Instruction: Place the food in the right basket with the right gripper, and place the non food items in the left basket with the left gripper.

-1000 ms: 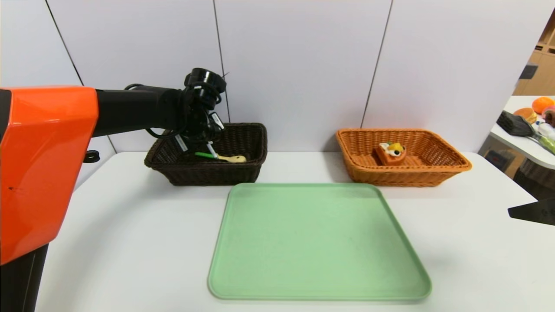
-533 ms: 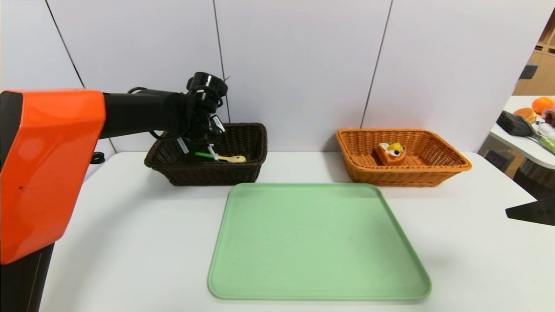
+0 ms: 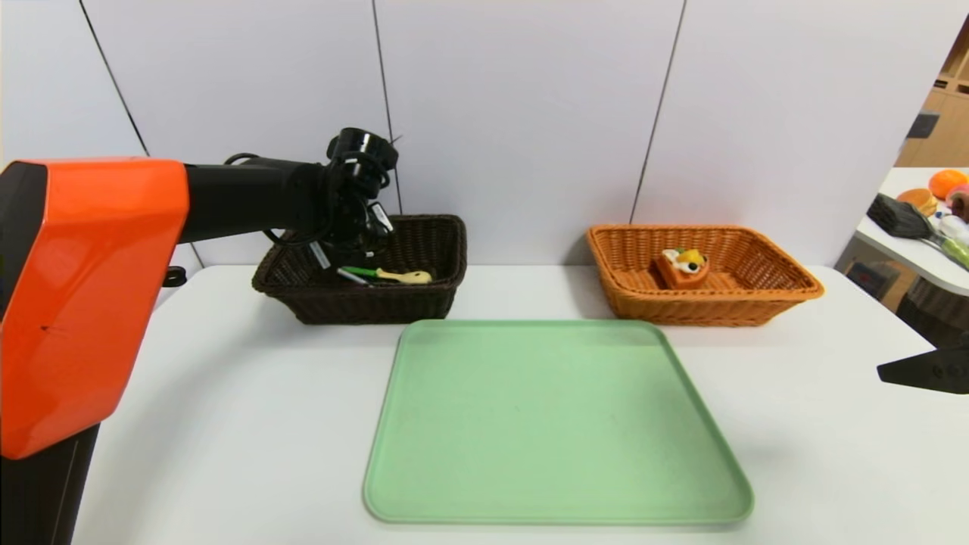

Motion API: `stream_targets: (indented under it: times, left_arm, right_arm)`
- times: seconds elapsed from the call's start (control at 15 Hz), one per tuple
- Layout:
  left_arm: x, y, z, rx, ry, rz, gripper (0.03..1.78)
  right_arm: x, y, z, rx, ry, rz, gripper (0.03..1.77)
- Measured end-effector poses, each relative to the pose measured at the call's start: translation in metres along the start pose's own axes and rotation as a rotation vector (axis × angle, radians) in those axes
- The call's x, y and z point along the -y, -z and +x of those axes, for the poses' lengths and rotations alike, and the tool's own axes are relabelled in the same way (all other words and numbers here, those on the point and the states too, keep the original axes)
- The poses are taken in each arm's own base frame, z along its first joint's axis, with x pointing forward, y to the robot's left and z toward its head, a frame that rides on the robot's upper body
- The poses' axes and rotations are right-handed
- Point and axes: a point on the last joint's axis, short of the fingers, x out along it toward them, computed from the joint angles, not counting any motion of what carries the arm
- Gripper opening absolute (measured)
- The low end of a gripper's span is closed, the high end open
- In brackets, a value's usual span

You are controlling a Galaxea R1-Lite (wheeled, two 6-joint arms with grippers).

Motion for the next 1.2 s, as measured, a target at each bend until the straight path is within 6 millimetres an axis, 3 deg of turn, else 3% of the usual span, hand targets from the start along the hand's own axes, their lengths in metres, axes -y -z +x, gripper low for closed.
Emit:
stream_targets:
  times: [0.27,0.47,0.67,0.93,1.2]
  left_arm:
    - [0.000,-0.003,-0.004,0.008,0.005,0.022,1.36]
    - [0.002,-0.013,-0.017,0.038,0.030,0.143,1.47]
    - [0.006,-0.031,-0.036,0.114,0.087,0.348,1.54]
    - [0.008,-0.047,-0.062,0.154,0.242,0.760,1.61]
    - [-0.009,-0.040,-0.079,0.075,0.302,0.980,1.65]
  right_arm:
    - [-0.001,-0.002,0.001,0.015,-0.001,0.001,1.70]
    - [-0.001,-0.007,0.004,0.070,-0.003,0.008,1.70]
    - [-0.002,-0.007,0.005,0.068,-0.010,-0.003,1.70]
    - [-0.004,-0.010,0.007,0.067,-0.020,-0.025,1.70]
    - [-0.006,-0.013,0.011,0.052,-0.026,-0.142,1.70]
